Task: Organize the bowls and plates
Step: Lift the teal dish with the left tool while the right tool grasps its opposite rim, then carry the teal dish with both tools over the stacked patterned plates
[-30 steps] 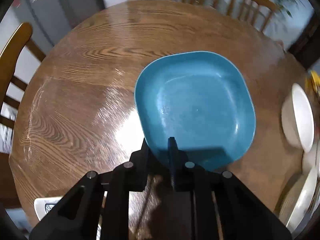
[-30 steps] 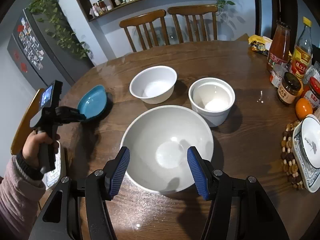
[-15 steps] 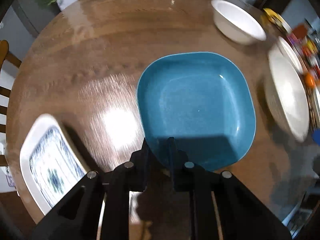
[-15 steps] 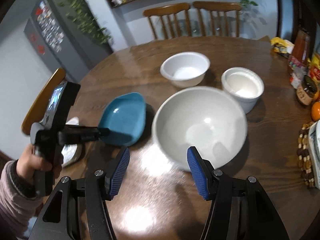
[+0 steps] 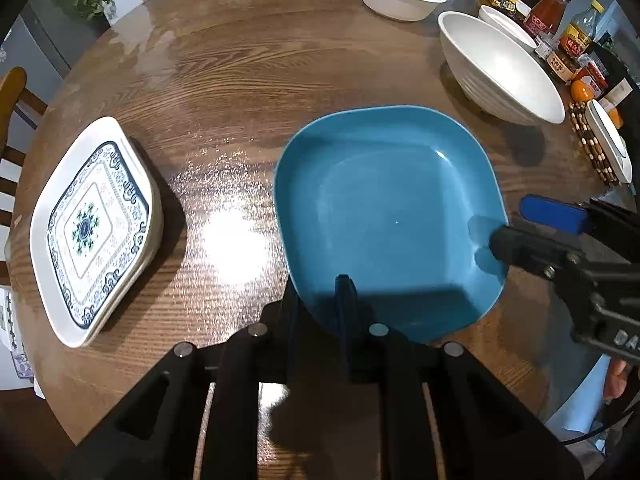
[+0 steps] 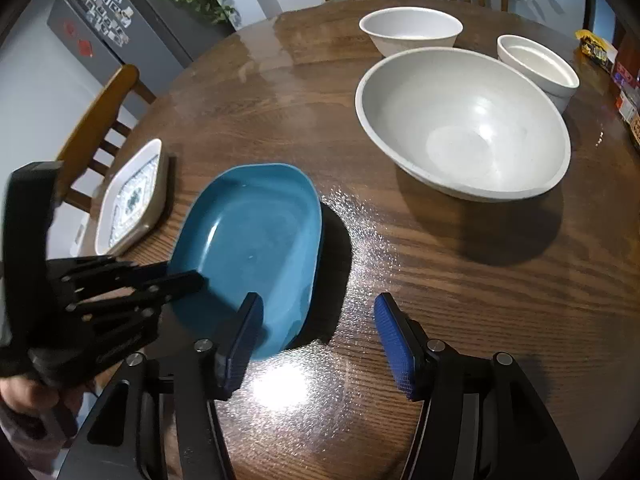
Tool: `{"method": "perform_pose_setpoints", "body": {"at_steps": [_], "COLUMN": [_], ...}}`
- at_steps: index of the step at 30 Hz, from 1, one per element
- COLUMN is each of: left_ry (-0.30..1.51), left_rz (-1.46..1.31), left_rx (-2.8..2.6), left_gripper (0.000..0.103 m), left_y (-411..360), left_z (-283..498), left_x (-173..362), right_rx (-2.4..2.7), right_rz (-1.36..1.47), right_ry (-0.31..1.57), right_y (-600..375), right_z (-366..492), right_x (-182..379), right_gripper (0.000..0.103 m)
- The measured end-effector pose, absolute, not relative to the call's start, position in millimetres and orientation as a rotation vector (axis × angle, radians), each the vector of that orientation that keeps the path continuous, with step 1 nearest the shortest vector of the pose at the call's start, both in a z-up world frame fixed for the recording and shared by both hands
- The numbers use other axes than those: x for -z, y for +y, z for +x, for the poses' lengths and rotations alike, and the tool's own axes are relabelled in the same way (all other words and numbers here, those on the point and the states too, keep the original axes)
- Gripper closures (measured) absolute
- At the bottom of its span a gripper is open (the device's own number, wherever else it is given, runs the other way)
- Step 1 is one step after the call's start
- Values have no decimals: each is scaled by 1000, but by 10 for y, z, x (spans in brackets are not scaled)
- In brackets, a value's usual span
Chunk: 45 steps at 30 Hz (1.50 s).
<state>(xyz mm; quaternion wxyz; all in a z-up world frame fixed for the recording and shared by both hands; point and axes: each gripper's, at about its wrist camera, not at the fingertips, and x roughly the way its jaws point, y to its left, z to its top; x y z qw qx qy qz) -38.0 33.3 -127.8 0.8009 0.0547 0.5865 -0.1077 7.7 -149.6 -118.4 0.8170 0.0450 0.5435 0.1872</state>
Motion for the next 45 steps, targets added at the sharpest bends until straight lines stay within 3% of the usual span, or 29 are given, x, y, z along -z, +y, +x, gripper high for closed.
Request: {"method": "perform_pose_setpoints", "body": {"at_steps": [1, 3, 5, 9, 20, 45], "left_ry": [1253, 1248, 1241, 1236, 1218, 1022], "left_rz": [115, 110, 108, 109, 97, 125], "left_rx": [227, 221, 217, 213, 201, 203], "left_gripper": [88, 88, 88, 88, 88, 88], "left_y": [328, 315, 311, 203, 204, 133], "left_z": [-420, -372, -417, -486, -468, -522], "left_x": [1285, 1310, 1307, 1286, 1231, 636], "right_rx": [-401, -398, -406, -418, -401, -377], "right_rz": [81, 63, 52, 5, -42, 5], "right_ry": [1153, 1156, 1154, 1135, 1093, 916], "right_y": [-1481, -1458, -1429, -1315, -1273, -1502], "right_z": [66, 74, 73, 50, 18, -209], "right_x": [1201, 1233, 1258, 1261, 1234, 604], "right_gripper": [50, 70, 81, 92, 96, 96]}}
